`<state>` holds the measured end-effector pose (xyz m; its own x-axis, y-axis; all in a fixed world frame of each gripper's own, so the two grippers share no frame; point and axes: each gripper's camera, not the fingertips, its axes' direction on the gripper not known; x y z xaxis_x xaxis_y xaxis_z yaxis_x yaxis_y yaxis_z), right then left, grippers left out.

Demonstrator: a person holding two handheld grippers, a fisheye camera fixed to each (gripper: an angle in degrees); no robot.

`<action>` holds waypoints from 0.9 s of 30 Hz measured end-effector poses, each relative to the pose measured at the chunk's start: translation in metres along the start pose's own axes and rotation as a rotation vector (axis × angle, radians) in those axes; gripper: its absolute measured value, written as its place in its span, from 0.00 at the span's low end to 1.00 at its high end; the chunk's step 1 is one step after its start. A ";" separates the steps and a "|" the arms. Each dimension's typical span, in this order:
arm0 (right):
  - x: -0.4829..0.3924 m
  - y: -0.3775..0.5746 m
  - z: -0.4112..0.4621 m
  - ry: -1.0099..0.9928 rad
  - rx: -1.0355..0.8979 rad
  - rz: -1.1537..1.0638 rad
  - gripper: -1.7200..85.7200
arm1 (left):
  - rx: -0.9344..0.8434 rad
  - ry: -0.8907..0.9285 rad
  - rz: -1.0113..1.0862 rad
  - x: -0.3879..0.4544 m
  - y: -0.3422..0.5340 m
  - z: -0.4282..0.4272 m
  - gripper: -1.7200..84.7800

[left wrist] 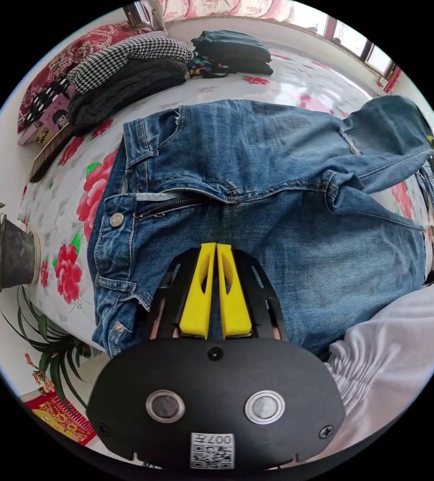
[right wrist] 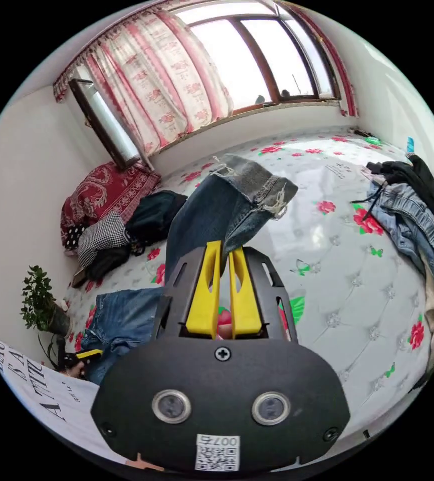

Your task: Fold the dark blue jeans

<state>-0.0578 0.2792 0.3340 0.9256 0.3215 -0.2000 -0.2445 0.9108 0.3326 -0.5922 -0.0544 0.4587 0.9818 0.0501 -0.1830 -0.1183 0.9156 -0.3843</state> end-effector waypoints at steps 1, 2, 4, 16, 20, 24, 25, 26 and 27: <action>0.051 0.014 0.001 0.054 -0.091 0.087 0.04 | 0.012 0.009 0.004 -0.001 0.001 0.001 0.01; 0.074 0.023 0.001 0.068 -0.132 0.134 0.04 | 0.015 0.025 0.009 -0.003 0.002 0.001 0.01; 0.138 0.060 -0.009 0.158 -0.167 0.277 0.05 | 0.003 0.064 0.004 -0.008 0.002 -0.001 0.01; 0.200 -0.007 0.061 0.203 -0.232 0.146 0.09 | 0.212 0.018 -0.072 -0.056 -0.107 -0.049 0.10; 0.214 -0.050 0.110 0.206 -0.301 0.111 0.09 | 0.113 -0.021 -0.148 -0.066 -0.165 -0.014 0.11; 0.228 -0.066 0.172 0.167 -0.422 0.127 0.08 | -0.144 -0.146 -0.180 -0.058 -0.192 0.044 0.08; 0.226 -0.064 0.187 0.160 -0.455 0.117 0.06 | -0.097 -0.222 -0.155 -0.049 -0.192 0.043 0.06; 0.224 -0.063 0.193 0.185 -0.463 0.105 0.06 | -0.108 -0.265 -0.127 -0.039 -0.195 0.045 0.06; 0.216 -0.060 0.195 0.265 -0.442 0.059 0.04 | -0.121 -0.291 -0.113 -0.035 -0.197 0.046 0.05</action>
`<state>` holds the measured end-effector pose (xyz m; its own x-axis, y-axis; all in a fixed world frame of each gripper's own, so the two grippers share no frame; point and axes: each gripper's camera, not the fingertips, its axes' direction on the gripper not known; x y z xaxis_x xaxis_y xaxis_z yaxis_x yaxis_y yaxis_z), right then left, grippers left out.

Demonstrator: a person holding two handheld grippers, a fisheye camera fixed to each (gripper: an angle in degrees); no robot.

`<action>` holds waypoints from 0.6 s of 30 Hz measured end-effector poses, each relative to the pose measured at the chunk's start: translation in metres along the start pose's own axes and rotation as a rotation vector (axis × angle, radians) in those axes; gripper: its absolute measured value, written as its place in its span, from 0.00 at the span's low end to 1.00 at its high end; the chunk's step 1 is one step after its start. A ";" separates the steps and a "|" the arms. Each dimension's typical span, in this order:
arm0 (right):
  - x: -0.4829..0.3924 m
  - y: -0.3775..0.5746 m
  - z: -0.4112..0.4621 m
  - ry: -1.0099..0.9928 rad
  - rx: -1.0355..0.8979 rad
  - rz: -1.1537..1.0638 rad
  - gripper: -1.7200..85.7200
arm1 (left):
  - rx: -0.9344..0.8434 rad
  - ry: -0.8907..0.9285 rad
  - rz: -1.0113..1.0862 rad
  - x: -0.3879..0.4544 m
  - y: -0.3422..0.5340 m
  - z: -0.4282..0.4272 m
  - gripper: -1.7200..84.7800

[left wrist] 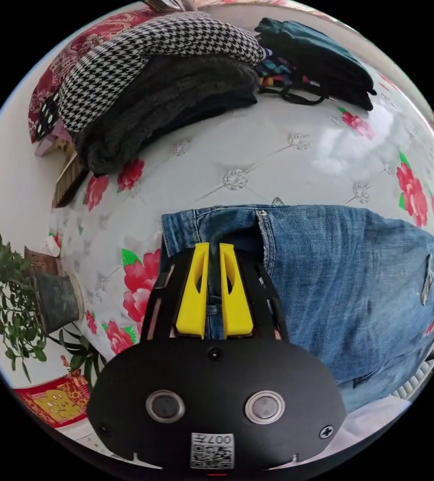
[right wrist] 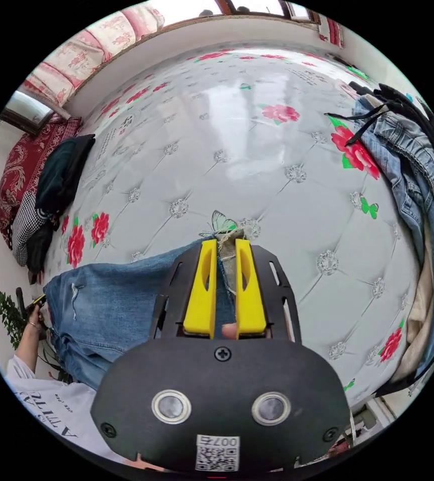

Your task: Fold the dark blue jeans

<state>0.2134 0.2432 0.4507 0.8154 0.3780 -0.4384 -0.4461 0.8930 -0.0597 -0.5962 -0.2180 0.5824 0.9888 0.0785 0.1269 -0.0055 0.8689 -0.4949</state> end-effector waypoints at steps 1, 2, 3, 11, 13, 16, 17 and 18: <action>-0.007 0.000 0.002 0.071 0.010 -0.042 0.03 | -0.001 -0.058 0.041 0.009 -0.002 -0.001 0.04; -0.010 -0.001 0.004 0.099 0.003 -0.060 0.03 | 0.013 -0.100 0.075 0.015 -0.002 -0.001 0.03; -0.012 -0.005 0.005 0.152 0.002 -0.069 0.02 | 0.025 -0.110 0.081 0.017 -0.002 0.000 0.03; -0.031 -0.029 0.011 0.163 0.065 0.044 0.02 | 0.039 0.083 -0.083 -0.015 -0.006 0.002 0.02; -0.030 -0.013 -0.007 0.086 0.094 0.072 0.03 | 0.056 0.136 -0.074 -0.023 0.007 0.000 0.02; -0.023 0.036 -0.055 -0.051 0.214 0.102 0.04 | 0.185 0.190 -0.161 -0.044 0.050 -0.020 0.03; -0.023 0.050 -0.065 -0.074 0.235 0.098 0.05 | 0.230 0.223 -0.179 -0.051 0.074 -0.028 0.04; -0.026 0.077 -0.080 -0.119 0.252 0.083 0.05 | 0.245 0.238 -0.182 -0.054 0.086 -0.032 0.04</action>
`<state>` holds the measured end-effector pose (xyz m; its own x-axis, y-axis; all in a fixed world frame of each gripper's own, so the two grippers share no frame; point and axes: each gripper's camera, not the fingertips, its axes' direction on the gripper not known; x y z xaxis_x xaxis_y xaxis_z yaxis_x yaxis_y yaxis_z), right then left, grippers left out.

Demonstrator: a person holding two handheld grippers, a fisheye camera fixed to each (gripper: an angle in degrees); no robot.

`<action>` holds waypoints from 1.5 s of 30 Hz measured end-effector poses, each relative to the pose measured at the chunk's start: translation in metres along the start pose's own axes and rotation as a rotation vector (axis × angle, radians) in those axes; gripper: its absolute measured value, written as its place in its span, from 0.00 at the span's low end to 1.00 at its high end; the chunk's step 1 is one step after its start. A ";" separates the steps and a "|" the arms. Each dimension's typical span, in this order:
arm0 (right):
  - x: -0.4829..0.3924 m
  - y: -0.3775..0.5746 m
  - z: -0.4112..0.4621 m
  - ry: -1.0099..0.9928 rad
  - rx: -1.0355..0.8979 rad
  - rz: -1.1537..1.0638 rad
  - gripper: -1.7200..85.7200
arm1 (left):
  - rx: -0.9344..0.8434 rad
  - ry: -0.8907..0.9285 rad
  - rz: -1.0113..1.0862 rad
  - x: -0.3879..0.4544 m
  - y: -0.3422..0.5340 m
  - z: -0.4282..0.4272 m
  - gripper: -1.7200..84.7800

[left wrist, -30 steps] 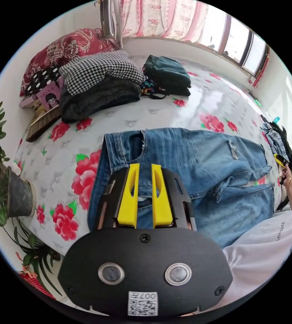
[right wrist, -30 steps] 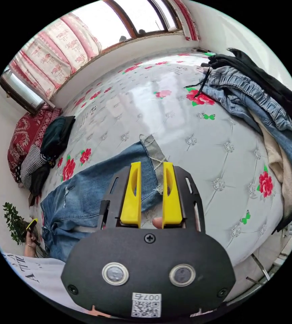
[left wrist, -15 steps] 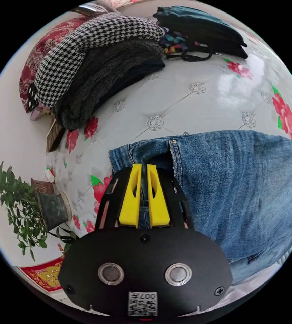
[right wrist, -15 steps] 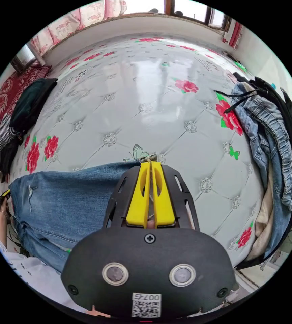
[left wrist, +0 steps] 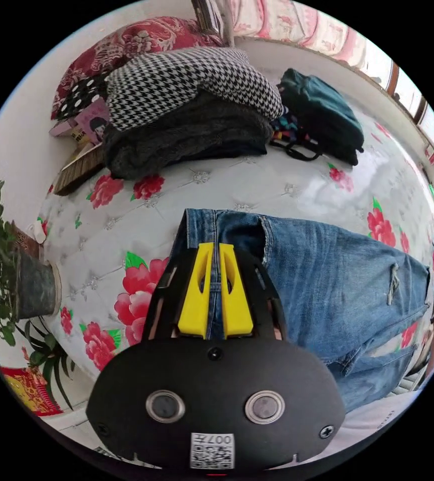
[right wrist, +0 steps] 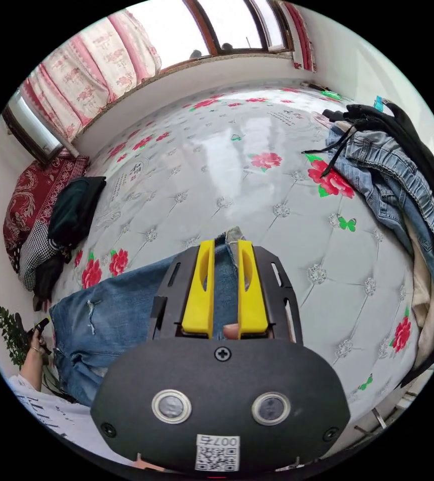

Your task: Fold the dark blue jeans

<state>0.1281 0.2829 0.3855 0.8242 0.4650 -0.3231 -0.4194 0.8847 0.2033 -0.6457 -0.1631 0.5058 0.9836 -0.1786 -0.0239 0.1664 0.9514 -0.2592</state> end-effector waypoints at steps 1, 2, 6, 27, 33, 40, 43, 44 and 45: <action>-0.006 0.025 -0.016 -0.046 -0.016 -0.018 0.06 | 0.015 0.018 -0.002 -0.007 0.022 -0.013 0.05; -0.010 0.039 -0.022 -0.069 -0.031 -0.028 0.06 | 0.024 0.011 -0.001 -0.012 0.046 -0.025 0.05; -0.075 0.144 -0.039 -0.202 -0.174 -0.156 0.07 | 0.027 -0.018 0.042 -0.028 0.118 -0.053 0.07; -0.511 0.448 -0.042 -0.293 -0.356 -0.968 0.08 | -0.117 -0.143 -0.016 -0.087 0.257 -0.043 0.08; -0.587 0.491 -0.012 -0.176 -0.408 -1.181 0.08 | -0.026 -0.058 -0.014 -0.110 0.281 -0.070 0.09; -0.645 0.509 0.033 -0.094 -0.417 -1.332 0.08 | -0.074 -0.005 0.029 -0.127 0.296 -0.059 0.11; -0.647 0.507 0.071 -0.036 -0.526 -1.346 0.06 | -0.146 0.009 -0.007 -0.134 0.294 -0.035 0.11; -0.644 0.504 0.081 -0.019 -0.561 -1.332 0.05 | -0.175 -0.003 -0.020 -0.136 0.292 -0.026 0.11; -0.636 0.493 0.096 -0.006 -0.625 -1.270 0.04 | -0.184 -0.007 -0.023 -0.137 0.291 -0.023 0.11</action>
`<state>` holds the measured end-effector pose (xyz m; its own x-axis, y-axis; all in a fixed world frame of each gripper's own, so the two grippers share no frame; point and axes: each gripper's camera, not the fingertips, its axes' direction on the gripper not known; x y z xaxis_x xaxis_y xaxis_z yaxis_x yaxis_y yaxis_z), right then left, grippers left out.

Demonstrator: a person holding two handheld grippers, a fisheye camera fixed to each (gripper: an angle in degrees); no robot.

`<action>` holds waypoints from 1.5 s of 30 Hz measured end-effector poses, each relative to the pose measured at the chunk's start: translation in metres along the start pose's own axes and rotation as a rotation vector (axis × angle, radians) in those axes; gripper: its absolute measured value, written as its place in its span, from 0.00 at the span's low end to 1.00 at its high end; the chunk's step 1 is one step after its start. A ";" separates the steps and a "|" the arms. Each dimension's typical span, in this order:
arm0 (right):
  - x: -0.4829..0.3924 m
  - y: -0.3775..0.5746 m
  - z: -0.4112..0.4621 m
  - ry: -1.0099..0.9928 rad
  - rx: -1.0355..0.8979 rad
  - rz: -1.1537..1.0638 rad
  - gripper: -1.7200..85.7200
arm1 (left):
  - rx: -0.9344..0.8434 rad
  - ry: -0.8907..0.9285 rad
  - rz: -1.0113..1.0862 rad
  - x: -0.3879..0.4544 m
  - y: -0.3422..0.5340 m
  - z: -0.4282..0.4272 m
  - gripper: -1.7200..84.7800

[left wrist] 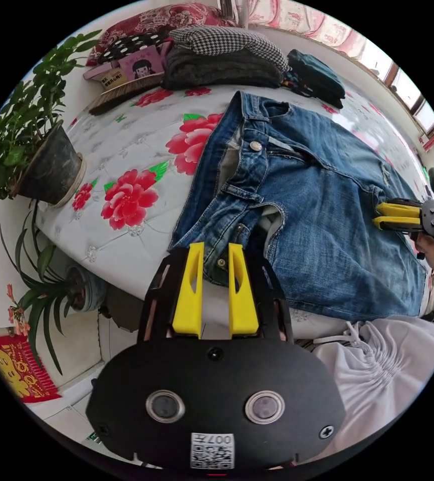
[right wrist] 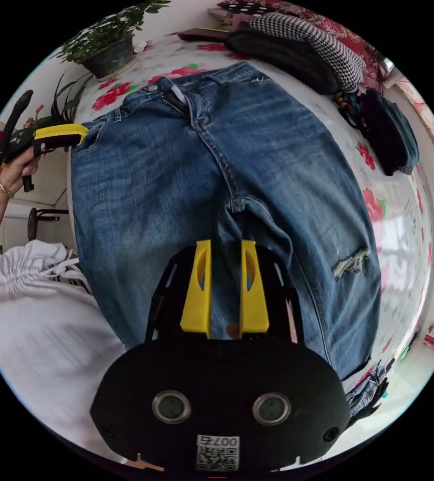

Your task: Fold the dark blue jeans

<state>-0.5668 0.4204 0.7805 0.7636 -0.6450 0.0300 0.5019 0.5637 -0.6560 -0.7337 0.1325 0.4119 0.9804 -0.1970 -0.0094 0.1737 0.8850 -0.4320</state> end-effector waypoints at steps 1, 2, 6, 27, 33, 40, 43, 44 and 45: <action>0.024 0.003 -0.007 -0.123 0.039 0.060 0.03 | 0.012 0.005 0.006 -0.003 -0.001 0.001 0.10; 0.037 0.002 -0.004 -0.234 0.003 0.077 0.03 | -0.002 0.018 -0.006 -0.008 -0.004 0.001 0.09; 0.125 0.041 0.000 -0.614 0.099 0.230 0.03 | -0.038 0.016 -0.007 -0.017 -0.012 0.001 0.08; 0.364 0.575 -0.051 -0.431 0.577 1.161 0.07 | 0.119 0.171 -0.143 -0.048 -0.042 -0.063 0.11; 0.395 0.590 -0.053 -0.306 0.517 1.164 0.07 | 0.095 0.144 -0.064 -0.027 -0.073 -0.068 0.11; 0.523 0.586 -0.088 -0.204 0.583 1.224 0.08 | 0.138 0.186 0.021 0.005 -0.166 -0.091 0.12; 0.586 0.594 -0.096 -0.145 0.567 1.269 0.09 | 0.104 0.168 0.075 0.022 -0.214 -0.088 0.15; 0.599 0.596 -0.096 -0.139 0.554 1.280 0.09 | 0.068 0.154 0.077 0.027 -0.232 -0.082 0.16; 0.623 0.599 -0.093 -0.128 0.524 1.299 0.09 | 0.046 0.152 0.074 0.030 -0.240 -0.079 0.16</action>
<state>0.1722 0.3083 0.3359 0.8100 0.5122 -0.2855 -0.5112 0.8553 0.0841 -0.7534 -0.1193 0.4443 0.9658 -0.1890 -0.1776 0.1089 0.9170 -0.3836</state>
